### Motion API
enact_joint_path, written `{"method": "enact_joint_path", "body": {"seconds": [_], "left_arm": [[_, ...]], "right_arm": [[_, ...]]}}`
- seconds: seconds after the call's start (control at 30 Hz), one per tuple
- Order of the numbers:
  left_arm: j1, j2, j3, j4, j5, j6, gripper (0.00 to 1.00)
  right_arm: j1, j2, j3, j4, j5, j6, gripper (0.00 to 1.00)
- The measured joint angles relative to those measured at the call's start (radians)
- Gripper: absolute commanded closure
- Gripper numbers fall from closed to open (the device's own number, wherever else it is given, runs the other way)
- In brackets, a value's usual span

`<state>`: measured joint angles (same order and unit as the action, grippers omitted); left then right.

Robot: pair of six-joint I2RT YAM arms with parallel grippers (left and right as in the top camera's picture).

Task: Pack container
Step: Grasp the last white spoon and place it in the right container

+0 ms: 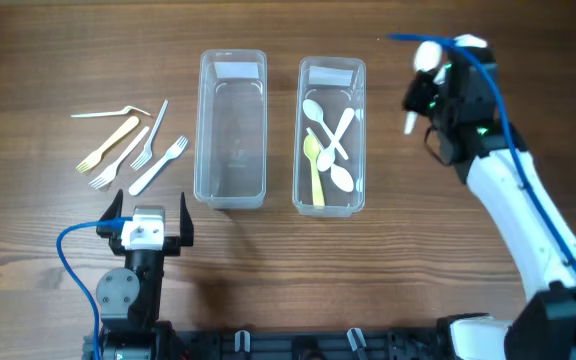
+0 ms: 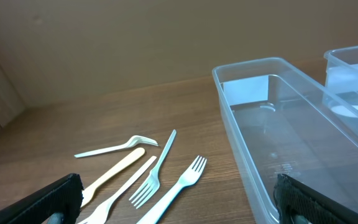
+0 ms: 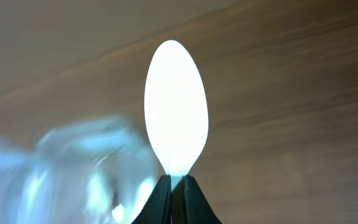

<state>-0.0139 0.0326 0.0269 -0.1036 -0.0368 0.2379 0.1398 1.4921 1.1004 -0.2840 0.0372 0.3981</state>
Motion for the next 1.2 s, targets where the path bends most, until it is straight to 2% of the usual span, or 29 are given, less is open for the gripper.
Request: {"method": "enact_joint_path", "body": {"seconds": [0.27,0.3,0.33,0.4,0.43,0.6,0.87,0.97,1.07,1.2], "left_arm": [[0.000,0.000,0.000,0.000,0.000,0.000,0.00],[0.000,0.000,0.000,0.000,0.000,0.000,0.00],[0.000,0.000,0.000,0.000,0.000,0.000,0.00],[0.000,0.000,0.000,0.000,0.000,0.000,0.00],[0.000,0.000,0.000,0.000,0.000,0.000,0.00],[0.000,0.000,0.000,0.000,0.000,0.000,0.00],[0.000,0.000,0.000,0.000,0.000,0.000,0.00],[0.000,0.000,0.000,0.000,0.000,0.000,0.00],[0.000,0.000,0.000,0.000,0.000,0.000,0.00],[0.000,0.000,0.000,0.000,0.000,0.000,0.00]], "right_arm": [[0.272,-0.002,0.000,-0.031,-0.082,0.010,0.96],[0.279,-0.002,0.000,-0.031,-0.082,0.016,0.91],[0.280,-0.002,0.000,-0.035,-0.081,0.023,0.65],[0.280,-0.002,0.000,-0.046,-0.079,0.034,0.46],[0.280,-0.002,0.000,-0.053,-0.078,0.037,0.43],[0.280,-0.001,0.000,-0.082,-0.079,0.042,0.38],[0.280,0.000,0.000,-0.145,-0.082,0.042,0.36],[0.280,0.000,0.000,-0.150,-0.054,0.019,0.25],[0.275,0.000,0.000,-0.160,0.054,-0.052,0.24],[0.161,0.000,0.000,-0.183,0.161,-0.131,0.17]]}}
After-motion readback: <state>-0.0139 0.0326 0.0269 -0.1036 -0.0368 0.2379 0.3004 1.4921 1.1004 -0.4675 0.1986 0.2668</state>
